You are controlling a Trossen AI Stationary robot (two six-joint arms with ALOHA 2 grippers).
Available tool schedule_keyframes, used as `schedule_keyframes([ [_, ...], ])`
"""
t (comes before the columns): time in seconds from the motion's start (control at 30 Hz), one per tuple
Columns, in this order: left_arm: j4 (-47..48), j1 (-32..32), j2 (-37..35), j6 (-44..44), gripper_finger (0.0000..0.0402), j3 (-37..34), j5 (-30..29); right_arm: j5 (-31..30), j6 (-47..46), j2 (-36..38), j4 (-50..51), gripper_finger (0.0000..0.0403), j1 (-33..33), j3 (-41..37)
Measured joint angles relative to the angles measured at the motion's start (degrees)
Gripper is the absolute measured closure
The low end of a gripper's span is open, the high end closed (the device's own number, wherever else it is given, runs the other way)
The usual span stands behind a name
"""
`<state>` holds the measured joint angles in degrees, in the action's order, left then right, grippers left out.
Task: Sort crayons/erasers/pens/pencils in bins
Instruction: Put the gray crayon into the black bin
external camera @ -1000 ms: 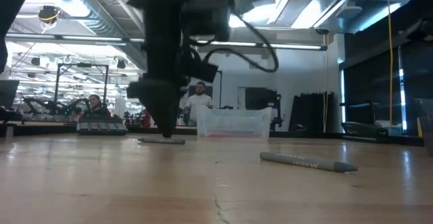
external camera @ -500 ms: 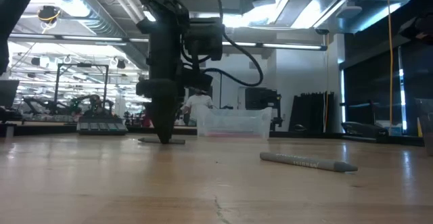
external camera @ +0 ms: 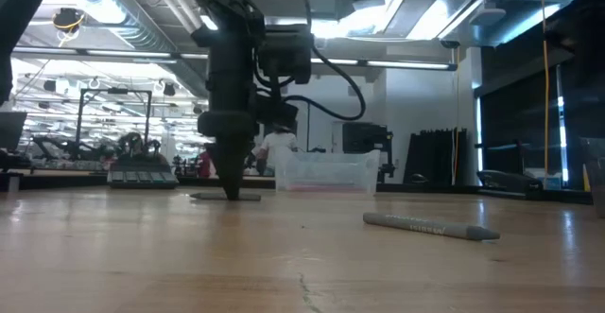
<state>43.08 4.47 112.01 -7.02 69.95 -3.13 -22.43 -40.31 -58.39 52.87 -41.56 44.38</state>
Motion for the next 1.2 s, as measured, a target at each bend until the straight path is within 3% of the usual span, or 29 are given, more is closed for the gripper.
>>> schedule_keyframes([
  [0.13,0.74,-1.27,-0.4,-0.12,0.0386,1.8,-3.07,-15.54,1.52,0.0,-8.29,0.0197,0.05,-1.79],
  [0.2,-2.56,-1.72,-0.97,-0.12,0.0381,2.1,-4.21,-18.56,4.15,0.0,-13.85,0.0197,0.58,-3.12],
  [0.5,-13.67,-4.41,-7.17,-0.18,0.0385,2.57,-5.34,-21.22,9.91,0.02,-29.06,0.0197,3.05,-8.65],
  [0.73,-36.66,-8.38,-7.13,2.32,0.0384,2.74,-5.08,-21.39,15.09,0.02,-62.75,0.0197,5.76,-19.88],
  [0.9,-45.31,-11.03,-6.08,4.16,0.0377,2.63,-4.69,-20.59,23.95,0.02,-80.62,0.0197,6.51,-25.44],
  [1.03,-51.85,-12.82,-6.13,4.21,0.0381,2.65,-4.81,-20.17,28.56,0.02,-85.13,0.0197,6.6,-26.49],
  [1.2,-57.99,-14.43,-6.14,5.38,0.0386,2.67,-4.98,-14.53,33.31,0.04,-88.51,0.0197,6.58,-26.49],
])
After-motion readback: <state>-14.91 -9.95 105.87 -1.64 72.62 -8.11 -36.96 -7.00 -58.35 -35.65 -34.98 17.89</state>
